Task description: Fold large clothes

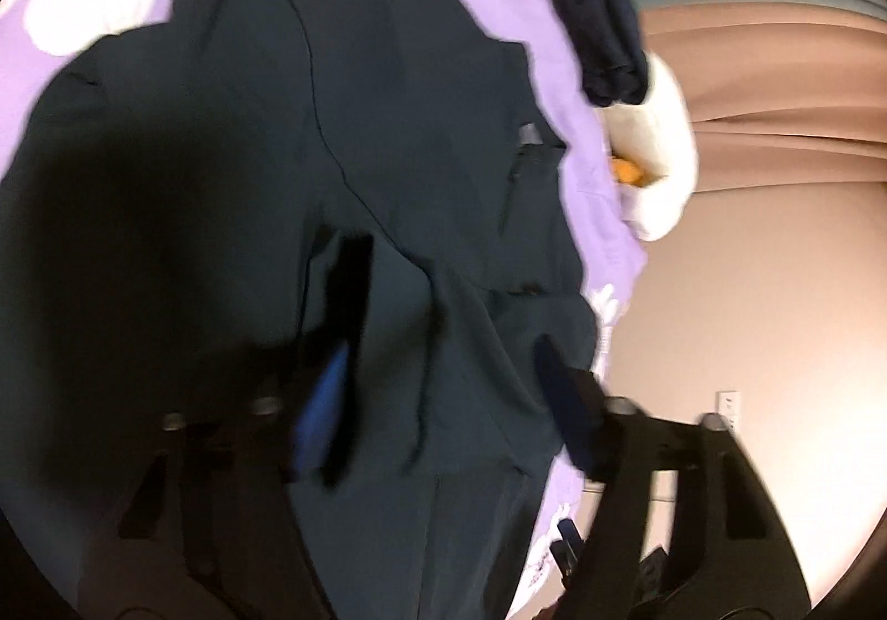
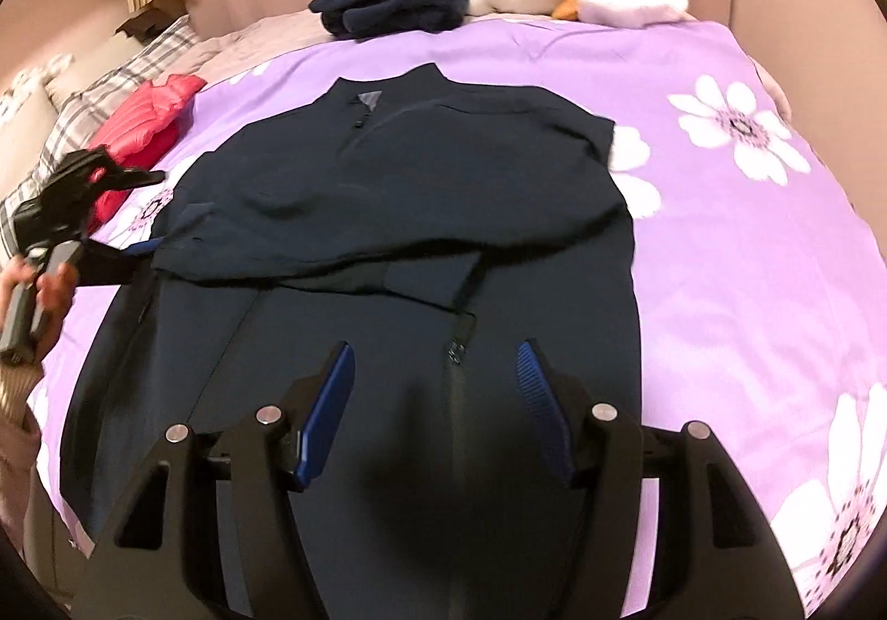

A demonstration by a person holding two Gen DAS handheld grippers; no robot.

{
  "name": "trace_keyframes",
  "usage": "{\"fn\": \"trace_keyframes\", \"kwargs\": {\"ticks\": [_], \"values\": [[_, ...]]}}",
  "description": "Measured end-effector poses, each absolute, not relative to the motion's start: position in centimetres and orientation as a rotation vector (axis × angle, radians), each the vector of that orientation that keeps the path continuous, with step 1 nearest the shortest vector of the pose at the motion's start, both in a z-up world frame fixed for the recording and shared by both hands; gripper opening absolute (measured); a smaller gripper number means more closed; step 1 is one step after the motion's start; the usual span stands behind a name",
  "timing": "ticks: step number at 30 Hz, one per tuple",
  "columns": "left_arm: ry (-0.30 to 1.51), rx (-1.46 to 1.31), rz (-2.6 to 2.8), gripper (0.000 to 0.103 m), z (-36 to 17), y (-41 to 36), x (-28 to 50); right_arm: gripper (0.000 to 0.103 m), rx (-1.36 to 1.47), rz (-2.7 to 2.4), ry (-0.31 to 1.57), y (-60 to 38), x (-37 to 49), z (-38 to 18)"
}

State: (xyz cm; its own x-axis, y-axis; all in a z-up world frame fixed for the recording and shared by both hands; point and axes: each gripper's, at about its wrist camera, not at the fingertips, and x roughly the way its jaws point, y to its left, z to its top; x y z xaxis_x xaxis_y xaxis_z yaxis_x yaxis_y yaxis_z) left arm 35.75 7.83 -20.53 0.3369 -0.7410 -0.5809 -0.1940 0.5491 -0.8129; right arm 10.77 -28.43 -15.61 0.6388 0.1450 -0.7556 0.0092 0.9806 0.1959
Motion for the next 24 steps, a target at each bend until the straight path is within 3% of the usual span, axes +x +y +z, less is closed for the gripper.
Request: {"fn": "trace_keyframes", "kwargs": {"ticks": [1, 2, 4, 9, 11, 14, 17, 18, 20, 22, 23, 24], "values": [[1.225, -0.953, -0.433, 0.027, -20.7, 7.4, 36.3, 0.062, 0.192, 0.077, 0.880, -28.7, 10.8, -15.9], [1.242, -0.928, -0.414, 0.003, -20.8, 6.9, 37.1, 0.062, 0.194, 0.074, 0.883, -28.9, 10.9, -16.2], [1.222, -0.851, -0.359, 0.002, -19.7, 6.0, 38.8, 0.062, 0.203, 0.065, 0.890, -29.2, 11.1, -16.6], [0.896, -0.623, -0.456, 0.002, -9.9, 3.7, 41.2, 0.062, 0.248, 0.024, 0.878, -30.0, 11.8, -16.8], [0.834, -0.580, -0.499, 0.002, -8.3, 3.8, 41.2, 0.062, 0.265, 0.020, 0.875, -30.2, 12.1, -17.0], [0.897, -0.564, -0.542, 0.002, -10.7, 5.0, 40.2, 0.062, 0.278, 0.022, 0.894, -30.2, 12.5, -17.5], [1.070, -0.502, -0.516, 0.002, -16.9, 6.9, 38.1, 0.062, 0.269, 0.011, 0.923, -30.3, 13.1, -18.0], [1.122, -0.507, -0.506, 0.004, -18.5, 7.7, 37.6, 0.062, 0.273, 0.010, 0.928, -30.5, 13.3, -18.1], [1.188, -0.538, -0.478, 0.020, -21.1, 9.5, 36.6, 0.062, 0.311, 0.018, 0.928, -31.4, 13.9, -17.8], [1.172, -0.624, -0.485, 0.027, -21.3, 11.6, 35.5, 0.062, 0.353, 0.021, 0.922, -32.4, 14.6, -17.4], [1.156, -0.626, -0.474, 0.042, -20.8, 12.2, 35.1, 0.062, 0.384, 0.024, 0.913, -33.1, 15.1, -17.1], [1.131, -0.597, -0.436, 0.067, -19.9, 12.8, 34.4, 0.062, 0.416, 0.031, 0.902, -33.8, 15.7, -16.9]]}}
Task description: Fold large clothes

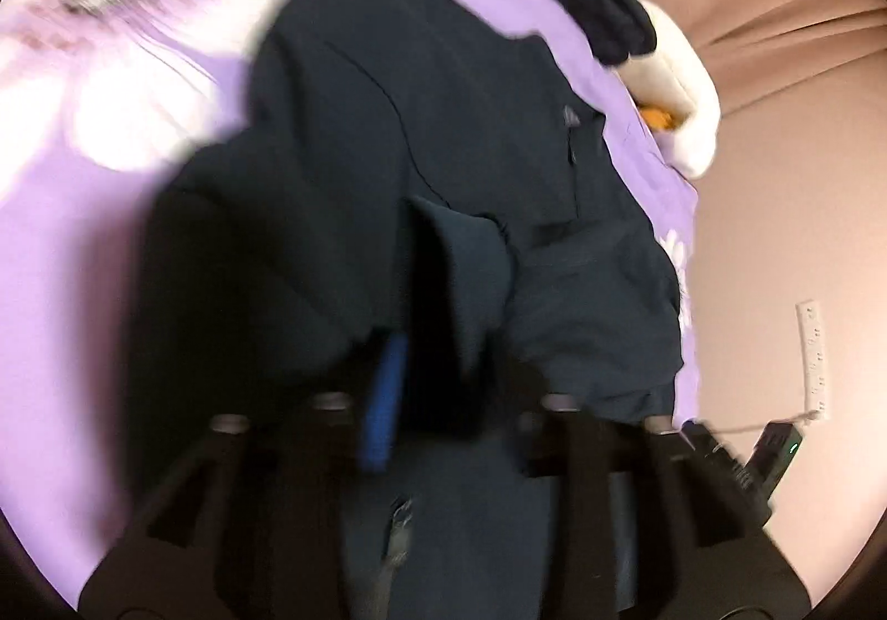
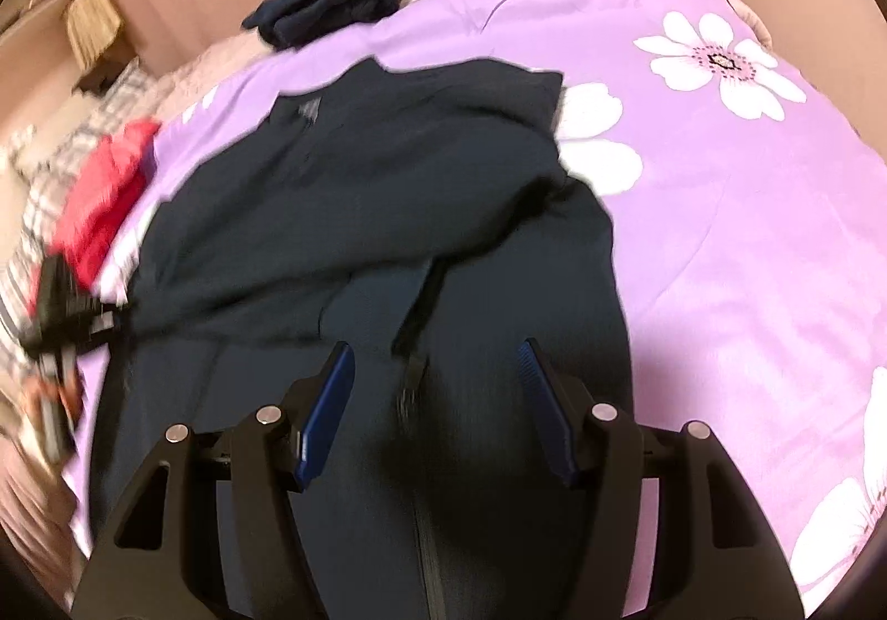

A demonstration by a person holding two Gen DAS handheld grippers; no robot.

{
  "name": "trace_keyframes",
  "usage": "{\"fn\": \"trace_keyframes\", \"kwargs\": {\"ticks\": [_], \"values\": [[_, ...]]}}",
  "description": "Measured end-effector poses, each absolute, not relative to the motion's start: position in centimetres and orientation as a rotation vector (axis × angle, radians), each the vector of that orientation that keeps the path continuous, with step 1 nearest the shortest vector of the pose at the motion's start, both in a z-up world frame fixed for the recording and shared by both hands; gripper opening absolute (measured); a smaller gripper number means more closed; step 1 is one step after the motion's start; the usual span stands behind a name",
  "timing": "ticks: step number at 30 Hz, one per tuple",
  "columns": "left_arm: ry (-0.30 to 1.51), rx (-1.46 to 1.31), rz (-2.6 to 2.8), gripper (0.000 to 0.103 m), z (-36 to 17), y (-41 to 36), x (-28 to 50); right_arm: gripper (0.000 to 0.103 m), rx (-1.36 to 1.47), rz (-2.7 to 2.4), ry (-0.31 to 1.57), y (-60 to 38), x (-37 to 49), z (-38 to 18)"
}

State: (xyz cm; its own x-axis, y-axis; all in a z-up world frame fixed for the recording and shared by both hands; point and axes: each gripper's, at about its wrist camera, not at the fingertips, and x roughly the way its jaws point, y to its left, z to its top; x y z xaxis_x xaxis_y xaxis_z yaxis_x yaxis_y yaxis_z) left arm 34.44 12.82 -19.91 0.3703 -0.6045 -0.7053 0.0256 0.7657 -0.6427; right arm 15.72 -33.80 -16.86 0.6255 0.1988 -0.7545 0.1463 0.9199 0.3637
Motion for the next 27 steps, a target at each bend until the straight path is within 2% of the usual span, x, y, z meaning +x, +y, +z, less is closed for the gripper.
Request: {"fn": "trace_keyframes", "kwargs": {"ticks": [1, 6, 10, 13, 14, 15, 16, 18, 21, 24, 26, 27], "values": [[1.105, -0.572, -0.407, 0.074, -19.0, 13.4, 33.8, 0.065, 0.458, 0.041, 0.888, -34.8, 16.6, -16.7], [1.000, -0.564, -0.398, 0.074, -14.1, 14.7, 32.9, 0.067, 0.720, 0.012, 0.855, -41.2, 22.9, -17.8], [0.958, -0.480, -0.512, 0.074, -10.8, 9.5, 34.5, 0.067, 0.767, -0.033, 0.850, -43.8, 28.6, -18.6], [1.014, -0.404, -0.529, 0.074, -12.2, 4.7, 36.7, 0.066, 0.792, -0.050, 0.929, -44.2, 32.2, -20.5], [1.033, -0.382, -0.514, 0.074, -13.0, 3.9, 37.2, 0.059, 0.809, -0.021, 0.971, -44.0, 33.1, -21.5], [1.047, -0.332, -0.482, 0.074, -14.0, 2.6, 37.8, 0.027, 0.810, -0.001, 0.997, -43.8, 33.7, -22.0], [1.052, -0.285, -0.462, 0.074, -14.9, 1.8, 37.9, 0.015, 0.776, -0.003, 1.020, -43.6, 34.2, -22.0], [1.074, -0.211, -0.443, 0.074, -16.7, 0.9, 37.7, 0.004, 0.659, -0.001, 0.989, -43.7, 34.7, -20.4], [1.097, -0.173, -0.444, 0.076, -18.2, -0.3, 38.2, 0.004, 0.707, -0.039, 0.916, -46.6, 34.8, -19.7], [1.107, -0.091, -0.415, 0.076, -19.2, -1.6, 38.8, 0.004, 0.628, -0.045, 0.972, -46.5, 35.4, -21.6], [1.113, -0.102, -0.416, 0.076, -19.3, -1.4, 39.0, 0.013, 0.624, -0.061, 0.948, -46.5, 34.5, -21.7], [1.112, -0.113, -0.418, 0.076, -19.1, -1.3, 39.1, 0.022, 0.634, -0.076, 0.916, -46.8, 33.9, -21.1]]}}
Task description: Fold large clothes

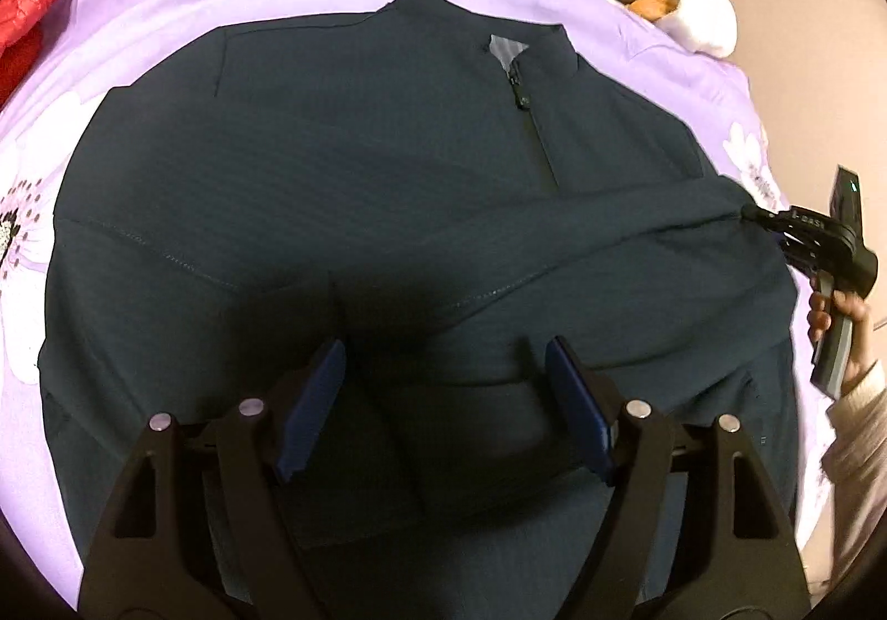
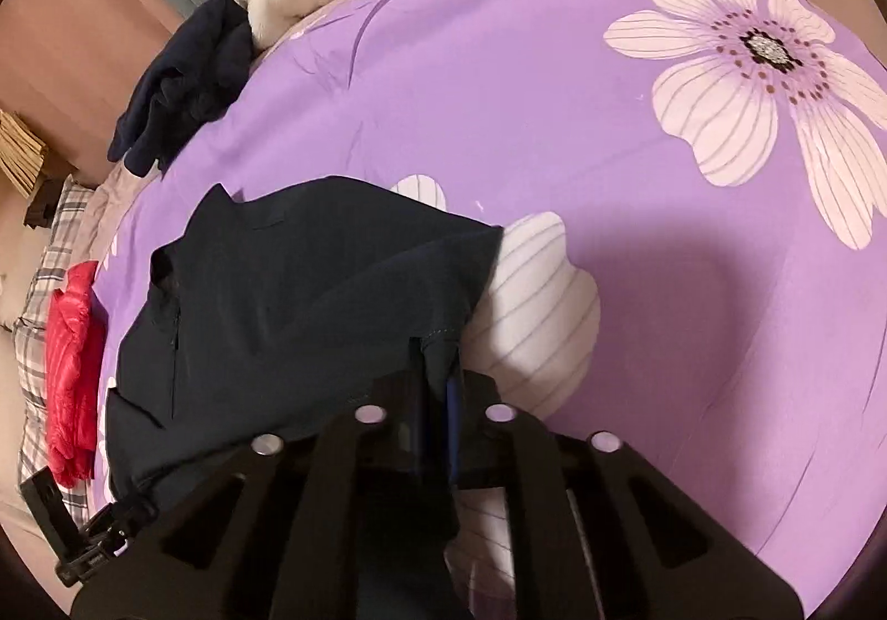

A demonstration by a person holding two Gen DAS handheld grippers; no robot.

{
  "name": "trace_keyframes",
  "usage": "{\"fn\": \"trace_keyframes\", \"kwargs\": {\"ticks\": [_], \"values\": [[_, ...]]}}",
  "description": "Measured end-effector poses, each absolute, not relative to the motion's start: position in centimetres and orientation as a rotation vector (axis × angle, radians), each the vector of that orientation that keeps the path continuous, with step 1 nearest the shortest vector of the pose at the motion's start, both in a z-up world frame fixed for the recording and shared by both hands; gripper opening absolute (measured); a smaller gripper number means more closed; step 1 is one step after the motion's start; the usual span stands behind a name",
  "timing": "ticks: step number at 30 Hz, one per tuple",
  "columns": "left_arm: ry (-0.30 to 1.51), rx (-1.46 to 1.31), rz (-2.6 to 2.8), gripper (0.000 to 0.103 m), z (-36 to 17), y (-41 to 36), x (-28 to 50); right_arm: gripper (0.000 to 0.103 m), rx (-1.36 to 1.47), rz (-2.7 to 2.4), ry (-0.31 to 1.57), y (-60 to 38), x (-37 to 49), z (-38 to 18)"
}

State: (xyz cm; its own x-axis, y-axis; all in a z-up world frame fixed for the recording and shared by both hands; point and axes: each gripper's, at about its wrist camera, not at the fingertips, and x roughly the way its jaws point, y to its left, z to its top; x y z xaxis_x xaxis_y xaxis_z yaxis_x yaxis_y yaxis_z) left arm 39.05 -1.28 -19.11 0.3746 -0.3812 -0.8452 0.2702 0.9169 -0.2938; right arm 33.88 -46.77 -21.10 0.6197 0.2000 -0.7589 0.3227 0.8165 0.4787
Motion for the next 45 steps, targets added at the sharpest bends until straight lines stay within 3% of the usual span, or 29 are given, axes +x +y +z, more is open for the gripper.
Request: {"fn": "trace_keyframes", "kwargs": {"ticks": [3, 6, 13, 18, 22, 25, 36, 40, 42, 45], "values": [[1.097, -0.108, -0.396, 0.078, -18.4, -0.2, 39.0, 0.025, 0.554, 0.029, 0.789, -45.9, 31.3, -17.7], [1.093, -0.124, -0.370, 0.079, -18.1, 0.9, 39.8, 0.025, 0.392, 0.159, 0.792, -42.7, 29.4, -15.9], [1.172, -0.275, -0.271, 0.081, -19.7, 5.1, 41.3, 0.020, 0.029, 0.208, 1.104, -36.3, 25.5, -21.4], [1.118, -0.309, -0.237, 0.082, -17.5, 7.5, 40.8, 0.020, 0.011, 0.221, 1.144, -36.4, 22.4, -20.3], [1.031, -0.277, -0.290, 0.082, -14.8, 6.7, 39.5, 0.021, 0.054, 0.257, 1.013, -36.1, 22.2, -16.8], [1.004, -0.232, -0.347, 0.082, -14.2, 4.4, 38.9, 0.034, 0.095, 0.270, 0.895, -34.2, 24.0, -14.8], [1.042, 0.145, -0.353, 0.081, -20.0, -1.4, 35.8, 0.038, -0.017, 0.258, 0.985, -25.5, 28.9, -20.8], [1.032, 0.082, -0.338, 0.079, -18.4, -1.0, 35.6, 0.037, -0.021, 0.242, 0.972, -25.8, 27.8, -18.5], [1.002, 0.059, -0.338, 0.084, -18.1, -1.0, 35.0, 0.039, -0.024, 0.251, 0.919, -25.5, 26.9, -17.3], [1.059, 0.077, -0.310, 0.085, -20.0, -1.4, 35.6, 0.043, -0.036, 0.220, 1.003, -25.0, 27.1, -19.4]]}}
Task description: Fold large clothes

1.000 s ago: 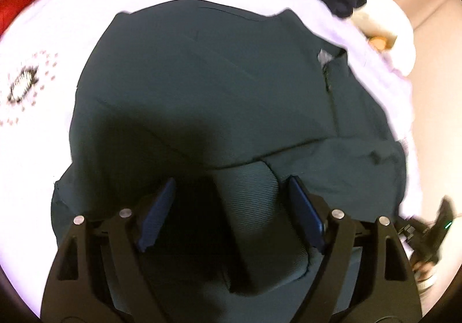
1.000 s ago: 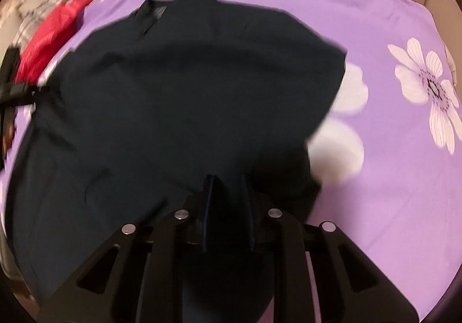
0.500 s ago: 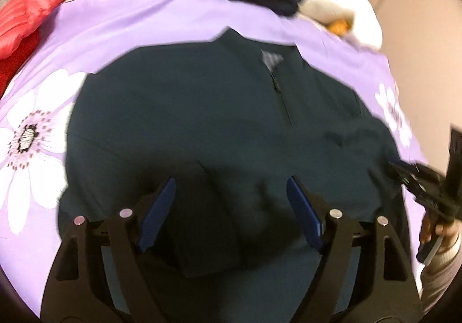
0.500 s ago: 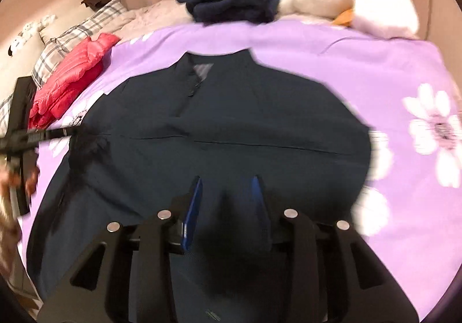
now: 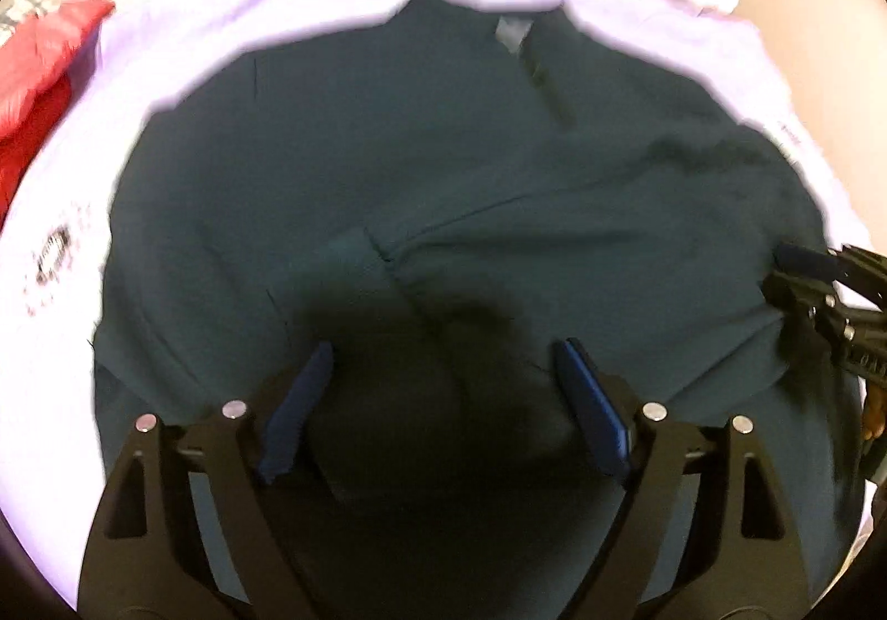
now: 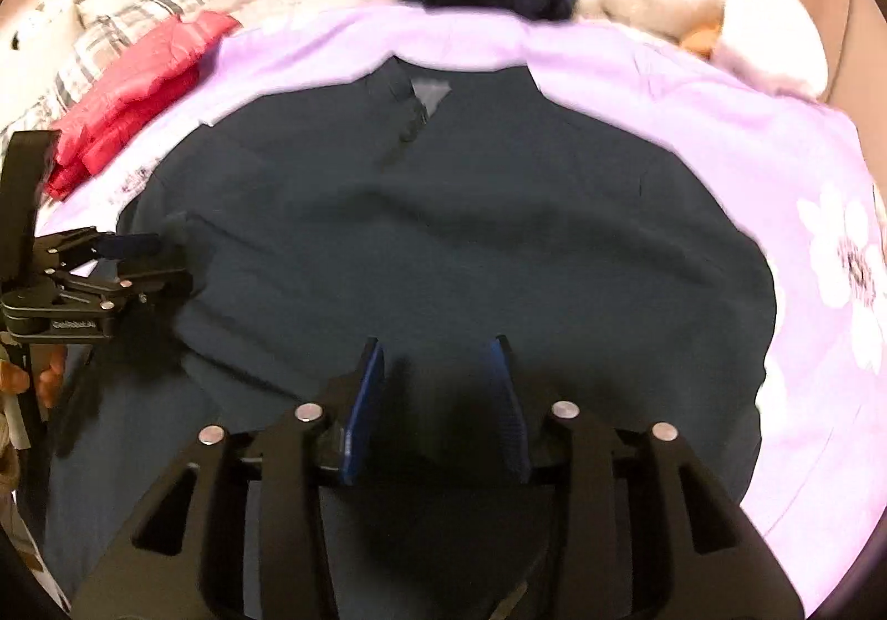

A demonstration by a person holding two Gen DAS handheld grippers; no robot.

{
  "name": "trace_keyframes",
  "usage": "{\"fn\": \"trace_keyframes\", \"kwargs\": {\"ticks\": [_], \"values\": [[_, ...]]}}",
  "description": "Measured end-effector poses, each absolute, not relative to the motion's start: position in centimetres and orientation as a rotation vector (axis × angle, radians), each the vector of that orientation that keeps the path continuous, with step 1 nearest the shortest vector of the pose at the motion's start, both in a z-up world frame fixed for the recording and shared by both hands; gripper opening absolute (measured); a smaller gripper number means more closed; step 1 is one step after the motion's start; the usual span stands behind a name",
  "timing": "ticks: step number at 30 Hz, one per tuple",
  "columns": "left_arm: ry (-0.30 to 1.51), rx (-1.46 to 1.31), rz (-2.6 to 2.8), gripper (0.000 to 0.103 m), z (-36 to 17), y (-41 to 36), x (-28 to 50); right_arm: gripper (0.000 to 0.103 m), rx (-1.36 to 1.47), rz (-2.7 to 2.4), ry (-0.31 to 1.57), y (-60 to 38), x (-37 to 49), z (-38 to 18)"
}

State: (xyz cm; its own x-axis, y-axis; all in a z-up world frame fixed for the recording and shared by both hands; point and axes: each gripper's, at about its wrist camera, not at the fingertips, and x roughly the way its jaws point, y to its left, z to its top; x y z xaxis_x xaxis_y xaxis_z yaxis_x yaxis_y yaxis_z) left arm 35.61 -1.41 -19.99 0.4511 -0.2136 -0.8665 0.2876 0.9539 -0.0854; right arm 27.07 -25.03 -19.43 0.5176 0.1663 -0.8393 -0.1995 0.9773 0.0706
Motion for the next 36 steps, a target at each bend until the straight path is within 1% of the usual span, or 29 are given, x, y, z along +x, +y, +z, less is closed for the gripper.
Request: {"fn": "trace_keyframes", "kwargs": {"ticks": [3, 5, 7, 9, 13, 17, 20, 24, 26, 31, 36], "values": [[1.067, 0.069, -0.286, 0.085, -19.1, -1.6, 35.4, 0.043, -0.065, 0.200, 0.985, -24.9, 26.8, -20.1], [1.065, 0.037, -0.294, 0.085, -18.4, -1.0, 34.3, 0.048, -0.033, 0.174, 0.996, -25.0, 26.1, -19.2], [1.054, 0.015, -0.296, 0.089, -17.6, 0.0, 32.5, 0.049, -0.009, 0.201, 0.974, -25.0, 24.5, -18.0], [1.045, -0.018, -0.297, 0.095, -17.2, 1.1, 30.2, 0.052, -0.008, 0.207, 0.954, -24.6, 22.9, -17.2], [1.051, -0.049, -0.296, 0.097, -17.1, 2.6, 25.1, 0.059, 0.031, 0.230, 0.940, -24.2, 19.0, -16.5], [1.057, -0.026, -0.270, 0.098, -17.5, 2.6, 20.9, 0.059, 0.012, 0.233, 0.939, -22.8, 15.4, -16.9], [1.073, 0.033, -0.277, 0.098, -18.3, 0.8, 18.6, 0.059, 0.015, 0.272, 0.965, -20.8, 14.2, -18.0], [1.057, 0.160, -0.259, 0.098, -19.6, -1.6, 15.9, 0.059, -0.091, 0.276, 0.980, -17.3, 12.9, -19.7], [1.053, 0.181, -0.244, 0.098, -20.0, -1.6, 14.6, 0.059, -0.150, 0.247, 0.980, -16.6, 11.9, -20.6], [1.055, 0.163, -0.242, 0.100, -20.3, 0.3, 11.1, 0.060, -0.183, 0.236, 0.978, -17.5, 9.0, -20.9], [1.056, 0.147, -0.233, 0.101, -20.5, 1.7, 8.3, 0.065, -0.120, 0.221, 0.989, -19.4, 5.5, -21.0]]}}
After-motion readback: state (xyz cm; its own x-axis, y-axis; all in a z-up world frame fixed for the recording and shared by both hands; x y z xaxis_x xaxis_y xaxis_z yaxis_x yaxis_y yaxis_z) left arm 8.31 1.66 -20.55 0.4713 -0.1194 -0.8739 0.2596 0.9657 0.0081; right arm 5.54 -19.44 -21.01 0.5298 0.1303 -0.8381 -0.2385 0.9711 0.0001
